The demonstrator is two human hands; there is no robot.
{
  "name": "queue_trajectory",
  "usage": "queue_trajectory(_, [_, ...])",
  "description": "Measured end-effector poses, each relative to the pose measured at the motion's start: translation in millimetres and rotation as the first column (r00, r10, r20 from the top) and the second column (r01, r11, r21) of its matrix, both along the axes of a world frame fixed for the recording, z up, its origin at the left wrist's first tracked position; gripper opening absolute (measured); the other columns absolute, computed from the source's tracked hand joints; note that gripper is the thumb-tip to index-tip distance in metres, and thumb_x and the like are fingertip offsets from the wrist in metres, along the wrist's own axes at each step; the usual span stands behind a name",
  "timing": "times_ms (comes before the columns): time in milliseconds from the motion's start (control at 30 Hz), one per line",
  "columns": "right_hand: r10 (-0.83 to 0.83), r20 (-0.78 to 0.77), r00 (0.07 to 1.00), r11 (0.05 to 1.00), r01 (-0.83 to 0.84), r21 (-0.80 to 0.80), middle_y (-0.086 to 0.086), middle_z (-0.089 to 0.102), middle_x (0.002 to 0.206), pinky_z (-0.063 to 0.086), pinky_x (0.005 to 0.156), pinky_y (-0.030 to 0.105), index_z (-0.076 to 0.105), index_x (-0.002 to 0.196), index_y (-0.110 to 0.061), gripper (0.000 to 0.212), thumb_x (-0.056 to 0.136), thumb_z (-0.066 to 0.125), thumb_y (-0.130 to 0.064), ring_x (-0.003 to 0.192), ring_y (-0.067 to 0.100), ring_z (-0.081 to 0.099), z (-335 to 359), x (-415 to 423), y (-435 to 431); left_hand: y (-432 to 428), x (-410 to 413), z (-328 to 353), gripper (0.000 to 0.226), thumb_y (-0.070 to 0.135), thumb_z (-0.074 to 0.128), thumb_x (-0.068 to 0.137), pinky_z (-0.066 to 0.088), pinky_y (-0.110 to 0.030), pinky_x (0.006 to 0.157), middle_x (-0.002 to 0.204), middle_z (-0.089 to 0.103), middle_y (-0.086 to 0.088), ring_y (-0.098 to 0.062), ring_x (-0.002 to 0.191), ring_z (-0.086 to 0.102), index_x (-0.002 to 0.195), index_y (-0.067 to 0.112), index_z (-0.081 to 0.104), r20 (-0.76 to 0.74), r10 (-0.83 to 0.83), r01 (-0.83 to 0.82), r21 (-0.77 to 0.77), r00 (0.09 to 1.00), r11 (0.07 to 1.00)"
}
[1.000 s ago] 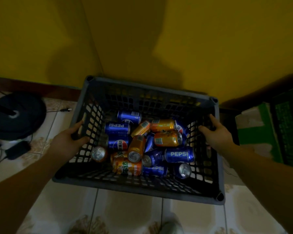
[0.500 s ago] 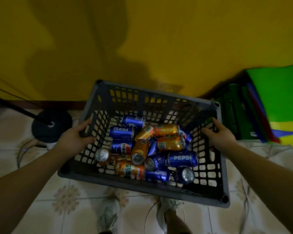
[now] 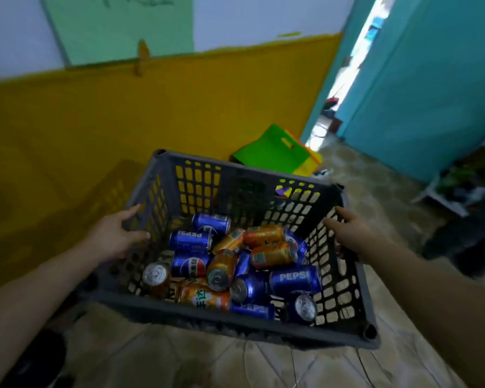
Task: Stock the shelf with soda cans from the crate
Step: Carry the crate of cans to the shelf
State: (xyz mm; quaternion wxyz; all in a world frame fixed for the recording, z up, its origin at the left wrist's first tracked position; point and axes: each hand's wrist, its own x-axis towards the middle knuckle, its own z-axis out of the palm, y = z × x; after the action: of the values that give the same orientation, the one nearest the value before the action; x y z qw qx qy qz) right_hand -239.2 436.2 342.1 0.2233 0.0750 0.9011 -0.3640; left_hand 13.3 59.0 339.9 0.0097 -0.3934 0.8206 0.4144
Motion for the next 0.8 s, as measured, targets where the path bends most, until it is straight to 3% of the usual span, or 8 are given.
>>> queue_trajectory(100, [-0.145, 0.002, 0.989, 0.989, 0.145, -0.039, 0.013, 0.055, 0.082, 0.052, 0.061, 0.038, 0.031, 0.148, -0.036, 0.063, 0.092, 0.061, -0.037, 0.063, 0.025, 0.054, 30.5, 11.9, 63.0, 35.5, -38.6, 30.4, 0.076, 0.026, 0.076, 0.078, 0.048, -0.032, 0.057, 0.137, 0.052, -0.01, -0.031, 0.081, 0.063, 0.144, 0.033, 0.038, -0.004, -0.152, 0.152, -0.047, 0.988, 0.987])
queue_trajectory(200, [-0.264, -0.006, 0.965, 0.964, 0.264, -0.016, 0.005, 0.053, 0.089, 0.06, 0.069, 0.041, 0.028, 0.147, -0.042, 0.064, 0.091, 0.061, -0.042, 0.078, 0.027, 0.065, 61.1, 25.6, 129.8, 83.4, -74.9, 50.8, 0.076, 0.022, 0.075, 0.08, 0.048, -0.033, 0.053, 0.117, 0.064, -0.016, -0.031, 0.069, 0.062, 0.144, 0.032, 0.037, -0.03, -0.255, 0.254, -0.034, 0.967, 0.967])
queue_trajectory(267, [-0.331, -0.029, 0.943, 0.944, 0.33, -0.019, 0.004, 0.056, 0.093, 0.06, 0.068, 0.039, 0.028, 0.147, -0.041, 0.065, 0.091, 0.061, -0.043, 0.076, 0.024, 0.066, 77.0, 37.3, 178.4, 121.2, -99.1, 61.0, 0.075, 0.019, 0.075, 0.08, 0.048, -0.032, 0.049, 0.117, 0.064, -0.019, -0.026, 0.063, 0.058, 0.144, 0.031, 0.037, -0.046, -0.326, 0.325, -0.032, 0.944, 0.945])
queue_trajectory(367, [-0.405, -0.07, 0.912, 0.914, 0.406, 0.0, 0.009, 0.06, 0.106, 0.058, 0.058, 0.035, 0.03, 0.147, -0.039, 0.065, 0.09, 0.061, -0.044, 0.069, 0.021, 0.064, 93.5, 56.8, 248.9, 182.7, -131.7, 71.5, 0.073, 0.012, 0.074, 0.08, 0.048, -0.03, 0.044, 0.084, 0.067, -0.016, -0.024, 0.057, 0.055, 0.143, 0.029, 0.04, -0.088, -0.408, 0.408, -0.02, 0.909, 0.913])
queue_trajectory(500, [-0.498, -0.129, 0.858, 0.861, 0.506, 0.044, 0.008, 0.06, 0.098, 0.053, 0.05, 0.029, 0.029, 0.149, -0.036, 0.065, 0.092, 0.061, -0.042, 0.063, 0.02, 0.061, 105.0, 88.2, 333.3, 261.3, -174.7, 73.4, 0.07, 0.007, 0.074, 0.078, 0.044, -0.026, 0.032, 0.056, 0.059, -0.008, -0.022, 0.045, 0.05, 0.139, 0.025, 0.046, -0.128, -0.516, 0.517, -0.026, 0.847, 0.856])
queue_trajectory(600, [-0.614, -0.119, 0.78, 0.778, 0.624, 0.079, 0.009, 0.061, 0.092, 0.051, 0.048, 0.028, 0.027, 0.149, -0.036, 0.066, 0.092, 0.061, -0.04, 0.064, 0.02, 0.06, 109.1, 122.3, 383.3, 317.5, -207.0, 67.4, 0.069, 0.004, 0.073, 0.078, 0.044, -0.027, 0.034, 0.063, 0.064, -0.014, -0.023, 0.047, 0.051, 0.139, 0.023, 0.046, -0.116, -0.642, 0.647, 0.014, 0.758, 0.762])
queue_trajectory(733, [-0.753, -0.132, 0.645, 0.628, 0.764, 0.149, 0.009, 0.064, 0.099, 0.044, 0.044, 0.025, 0.028, 0.149, -0.032, 0.066, 0.092, 0.062, -0.036, 0.063, 0.017, 0.06, 108.1, 175.3, 430.5, 396.7, -241.6, 64.5, 0.071, 0.007, 0.077, 0.075, 0.045, -0.024, 0.037, 0.108, 0.065, -0.017, -0.024, 0.066, 0.058, 0.138, 0.023, 0.048, -0.112, -0.803, 0.808, -0.008, 0.585, 0.589])
queue_trajectory(800, [-0.824, -0.145, 0.547, 0.523, 0.834, 0.178, 0.009, 0.066, 0.104, 0.042, 0.042, 0.023, 0.028, 0.15, -0.03, 0.068, 0.091, 0.063, -0.037, 0.059, 0.017, 0.06, 102.6, 207.6, 446.4, 437.0, -256.3, 65.6, 0.073, 0.008, 0.077, 0.076, 0.044, -0.015, 0.036, 0.113, 0.061, -0.012, -0.022, 0.069, 0.059, 0.14, 0.023, 0.045, -0.1, -0.877, 0.882, 0.004, 0.469, 0.471])
